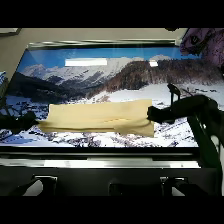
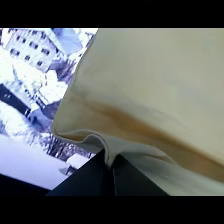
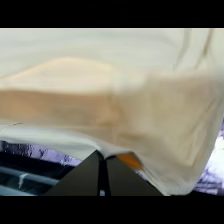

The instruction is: Fold the clothes and pants, and hang the long-sleeved shirts on hangers.

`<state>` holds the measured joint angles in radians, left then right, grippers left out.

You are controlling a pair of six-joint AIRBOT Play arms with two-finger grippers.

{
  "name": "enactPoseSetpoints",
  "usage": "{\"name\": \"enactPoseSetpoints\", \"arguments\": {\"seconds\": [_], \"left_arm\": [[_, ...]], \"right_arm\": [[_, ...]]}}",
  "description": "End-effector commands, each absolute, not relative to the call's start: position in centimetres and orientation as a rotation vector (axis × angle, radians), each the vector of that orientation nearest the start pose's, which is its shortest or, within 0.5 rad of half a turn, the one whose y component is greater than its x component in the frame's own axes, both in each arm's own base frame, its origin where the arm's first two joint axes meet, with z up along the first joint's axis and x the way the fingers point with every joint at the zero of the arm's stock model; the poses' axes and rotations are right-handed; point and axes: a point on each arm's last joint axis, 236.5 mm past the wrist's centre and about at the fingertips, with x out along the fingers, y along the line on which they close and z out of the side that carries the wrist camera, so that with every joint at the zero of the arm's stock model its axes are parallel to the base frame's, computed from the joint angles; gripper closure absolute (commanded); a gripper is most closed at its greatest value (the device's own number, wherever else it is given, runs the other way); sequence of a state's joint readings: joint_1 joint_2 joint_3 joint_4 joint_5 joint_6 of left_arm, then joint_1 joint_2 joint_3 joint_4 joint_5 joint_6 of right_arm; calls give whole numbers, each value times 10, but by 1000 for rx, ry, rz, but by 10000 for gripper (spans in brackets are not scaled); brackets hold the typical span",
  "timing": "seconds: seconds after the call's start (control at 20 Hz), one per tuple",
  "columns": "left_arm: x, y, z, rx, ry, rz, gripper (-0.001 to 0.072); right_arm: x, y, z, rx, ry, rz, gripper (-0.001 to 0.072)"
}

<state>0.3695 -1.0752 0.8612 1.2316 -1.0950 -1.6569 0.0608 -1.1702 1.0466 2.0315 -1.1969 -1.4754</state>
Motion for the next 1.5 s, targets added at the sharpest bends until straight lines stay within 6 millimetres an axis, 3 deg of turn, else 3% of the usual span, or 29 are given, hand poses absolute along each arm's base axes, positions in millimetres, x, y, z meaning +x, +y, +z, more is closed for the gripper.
{"name": "enactPoseSetpoints", "arguments": {"seconds": [0.0, 0.25, 0.5, 0.55, 0.65, 0.7, 0.9, 1.0, 1.05, 1.2, 1.45], "left_arm": [[378, 57, -25, -615, 1191, 200, 691], [436, 53, -55, -557, 1241, 156, 691], [462, 40, -87, -536, 1293, 126, 684], [465, 38, -89, -540, 1296, 126, 627], [469, 37, -81, -544, 1282, 124, 365], [470, 41, -71, -538, 1271, 125, 364], [458, 82, -35, -466, 1264, 250, 361], [454, 93, -21, -417, 1243, 273, 223], [454, 94, -14, -411, 1229, 273, 223], [453, 93, -3, -409, 1211, 270, 223], [447, 91, 2, -410, 1224, 269, 223]], "right_arm": [[410, 110, 9, 394, 1298, 221, 686], [470, 113, -13, 398, 1281, 214, 686], [480, 113, -57, 427, 1337, 180, 684], [478, 115, -63, 436, 1355, 181, 669], [475, 113, -56, 466, 1374, 190, 455], [472, 106, -48, 453, 1383, 201, 383], [452, 41, -21, 533, 1416, 243, 240], [446, 26, -17, 632, 1413, 319, 144], [444, 20, -20, 662, 1420, 342, 100], [432, 24, -45, 685, 1502, 410, 100], [435, 60, -84, 756, 1556, 513, 100]]}}
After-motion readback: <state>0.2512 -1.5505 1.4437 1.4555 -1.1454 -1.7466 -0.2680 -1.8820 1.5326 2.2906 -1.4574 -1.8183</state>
